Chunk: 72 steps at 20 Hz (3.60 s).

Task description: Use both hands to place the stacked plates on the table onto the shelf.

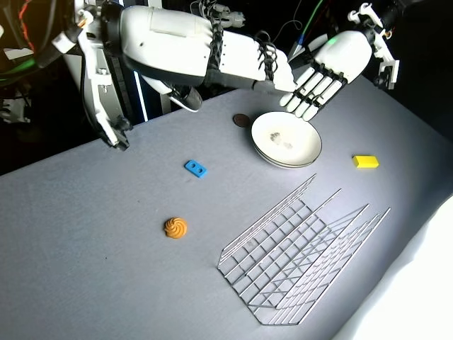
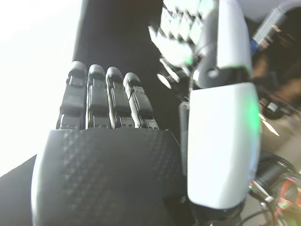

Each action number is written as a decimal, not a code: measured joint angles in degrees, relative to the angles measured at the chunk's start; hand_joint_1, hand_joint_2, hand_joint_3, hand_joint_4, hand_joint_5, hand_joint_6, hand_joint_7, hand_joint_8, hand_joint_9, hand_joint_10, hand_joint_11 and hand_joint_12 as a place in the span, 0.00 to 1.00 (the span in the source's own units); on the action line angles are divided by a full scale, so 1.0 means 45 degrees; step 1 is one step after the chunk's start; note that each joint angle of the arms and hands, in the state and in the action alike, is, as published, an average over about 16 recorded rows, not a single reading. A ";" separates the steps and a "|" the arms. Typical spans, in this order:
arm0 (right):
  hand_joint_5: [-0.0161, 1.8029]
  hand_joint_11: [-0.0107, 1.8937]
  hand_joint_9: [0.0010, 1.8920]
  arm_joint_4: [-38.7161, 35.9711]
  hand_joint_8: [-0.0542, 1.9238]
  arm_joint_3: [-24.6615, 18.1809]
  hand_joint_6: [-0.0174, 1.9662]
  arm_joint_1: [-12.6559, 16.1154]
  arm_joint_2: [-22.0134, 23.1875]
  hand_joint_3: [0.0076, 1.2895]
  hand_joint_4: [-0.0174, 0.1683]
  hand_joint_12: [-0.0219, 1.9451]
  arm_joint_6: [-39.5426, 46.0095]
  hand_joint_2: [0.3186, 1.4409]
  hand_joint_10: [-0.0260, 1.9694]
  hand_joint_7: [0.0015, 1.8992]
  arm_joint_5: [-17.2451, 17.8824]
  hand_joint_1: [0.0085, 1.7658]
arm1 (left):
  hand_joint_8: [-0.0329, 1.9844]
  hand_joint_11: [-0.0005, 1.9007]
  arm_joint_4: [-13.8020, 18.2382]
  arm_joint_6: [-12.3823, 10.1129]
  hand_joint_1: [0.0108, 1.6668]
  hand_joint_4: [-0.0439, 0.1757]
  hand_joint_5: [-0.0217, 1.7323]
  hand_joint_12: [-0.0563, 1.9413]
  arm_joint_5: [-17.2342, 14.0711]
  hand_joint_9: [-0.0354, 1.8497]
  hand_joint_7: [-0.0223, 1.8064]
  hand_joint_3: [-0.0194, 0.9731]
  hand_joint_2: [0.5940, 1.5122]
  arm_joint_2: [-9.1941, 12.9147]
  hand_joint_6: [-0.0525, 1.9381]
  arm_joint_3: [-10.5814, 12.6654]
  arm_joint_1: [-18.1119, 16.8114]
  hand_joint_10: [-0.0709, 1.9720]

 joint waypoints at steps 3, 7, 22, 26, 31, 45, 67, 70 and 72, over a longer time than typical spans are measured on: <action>0.02 0.02 0.01 -0.1633 0.03 0.0126 0.02 -0.0164 -0.0139 0.01 0.10 0.01 0.1410 0.55 0.02 0.01 -0.0169 0.63 | 0.01 0.01 -0.0483 0.0640 0.01 0.19 0.02 0.02 0.0021 0.03 0.02 0.04 0.51 -0.0285 0.02 0.0498 0.1236 0.04; 0.02 0.02 0.01 -0.2915 0.03 0.0292 0.02 -0.0216 -0.0370 0.01 0.11 0.01 0.2376 0.58 0.02 0.01 -0.0858 0.65 | 0.01 0.01 -0.1172 0.1345 0.01 0.19 0.02 0.02 0.0057 0.03 0.02 0.04 0.51 -0.0650 0.02 0.1029 0.2642 0.04; 0.02 0.02 0.01 -0.4569 0.03 0.0640 0.02 -0.0557 -0.0733 0.01 0.11 0.01 0.2623 0.64 0.02 0.01 -0.1602 0.59 | 0.01 0.01 -0.2116 0.2169 0.01 0.19 0.02 0.02 0.0648 0.03 0.02 0.04 0.51 -0.1436 0.02 0.2151 0.4401 0.04; 0.02 0.02 0.01 -0.4717 0.03 0.0653 0.02 -0.0624 -0.0732 0.01 0.11 0.01 0.2481 0.65 0.02 0.01 -0.1517 0.58 | 0.01 0.01 -0.2190 0.2178 0.01 0.19 0.03 0.02 0.0740 0.03 0.02 0.04 0.52 -0.1566 0.02 0.2356 0.4591 0.04; 0.02 0.02 0.01 -0.4791 0.03 0.0655 0.02 -0.0707 -0.0738 0.01 0.11 0.01 0.2140 0.68 0.02 0.01 -0.1506 0.57 | 0.01 0.01 -0.2284 0.2162 0.01 0.19 0.03 0.02 0.0792 0.02 0.02 0.04 0.52 -0.1686 0.02 0.2475 0.4777 0.03; 0.02 0.02 0.01 -0.4747 0.03 0.1197 0.02 -0.0976 -0.2194 0.01 0.11 0.01 -0.0063 0.71 0.02 0.01 -0.1992 0.59 | 0.01 0.01 -0.1719 0.1265 0.01 0.18 0.03 0.04 0.1716 0.03 0.02 0.04 0.53 -0.1700 0.03 0.1081 0.3763 0.04; 0.21 0.02 0.15 -0.4568 0.03 0.5590 0.01 -0.1038 -0.8081 0.01 0.09 0.42 -0.1898 0.71 0.03 0.17 -0.2658 0.60 | 0.02 0.01 -0.0999 0.0194 0.01 0.20 0.03 0.03 0.2699 0.03 0.03 0.04 0.53 -0.1719 0.04 -0.0215 0.2558 0.04; 0.25 0.03 0.20 -0.4564 0.03 0.6015 0.01 -0.1069 -0.8602 0.01 0.08 0.51 -0.2016 0.71 0.04 0.22 -0.2553 0.61 | 0.02 0.01 -0.0987 0.0177 0.01 0.19 0.03 0.03 0.2697 0.03 0.03 0.04 0.53 -0.1717 0.04 -0.0221 0.2529 0.04; 0.27 0.05 0.24 -0.4566 0.04 0.6222 0.02 -0.1079 -0.8871 0.01 0.07 0.56 -0.2088 0.71 0.04 0.25 -0.2460 0.61 | 0.02 0.01 -0.0988 0.0168 0.01 0.19 0.03 0.03 0.2689 0.03 0.03 0.04 0.53 -0.1711 0.04 -0.0225 0.2519 0.04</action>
